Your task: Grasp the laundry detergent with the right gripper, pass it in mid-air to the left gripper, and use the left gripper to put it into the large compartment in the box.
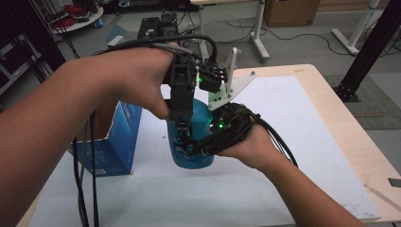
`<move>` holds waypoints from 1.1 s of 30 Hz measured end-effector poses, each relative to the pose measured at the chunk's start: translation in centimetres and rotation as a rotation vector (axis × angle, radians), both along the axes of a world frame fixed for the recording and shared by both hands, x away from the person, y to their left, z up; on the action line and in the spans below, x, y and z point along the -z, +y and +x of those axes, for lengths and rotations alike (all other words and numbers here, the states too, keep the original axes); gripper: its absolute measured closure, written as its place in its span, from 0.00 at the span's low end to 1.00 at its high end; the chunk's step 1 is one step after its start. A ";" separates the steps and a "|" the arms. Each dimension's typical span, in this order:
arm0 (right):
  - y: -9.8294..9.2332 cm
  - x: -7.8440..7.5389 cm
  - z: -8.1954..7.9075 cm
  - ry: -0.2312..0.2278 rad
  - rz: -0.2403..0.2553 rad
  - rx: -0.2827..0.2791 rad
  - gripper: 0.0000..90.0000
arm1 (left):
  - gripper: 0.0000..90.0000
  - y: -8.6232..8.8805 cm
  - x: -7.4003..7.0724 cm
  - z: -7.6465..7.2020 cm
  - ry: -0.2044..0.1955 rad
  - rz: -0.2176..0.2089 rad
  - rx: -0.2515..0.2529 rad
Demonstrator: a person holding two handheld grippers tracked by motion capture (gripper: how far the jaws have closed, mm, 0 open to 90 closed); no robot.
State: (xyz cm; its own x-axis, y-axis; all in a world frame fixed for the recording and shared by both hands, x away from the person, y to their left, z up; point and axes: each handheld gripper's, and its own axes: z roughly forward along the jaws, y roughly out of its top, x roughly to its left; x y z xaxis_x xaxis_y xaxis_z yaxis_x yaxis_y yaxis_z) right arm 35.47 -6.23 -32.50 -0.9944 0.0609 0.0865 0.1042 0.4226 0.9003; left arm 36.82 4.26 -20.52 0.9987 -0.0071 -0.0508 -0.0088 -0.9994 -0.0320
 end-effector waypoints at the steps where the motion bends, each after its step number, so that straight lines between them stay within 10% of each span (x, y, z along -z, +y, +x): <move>1: 0.0 0.0 0.0 0.000 0.000 0.000 0.52 | 0.25 0.0 0.0 0.0 0.000 0.000 0.000; 33: 0.1 0.0 0.0 0.008 0.006 0.000 0.52 | 0.43 -0.1 0.4 0.0 0.020 0.008 -0.005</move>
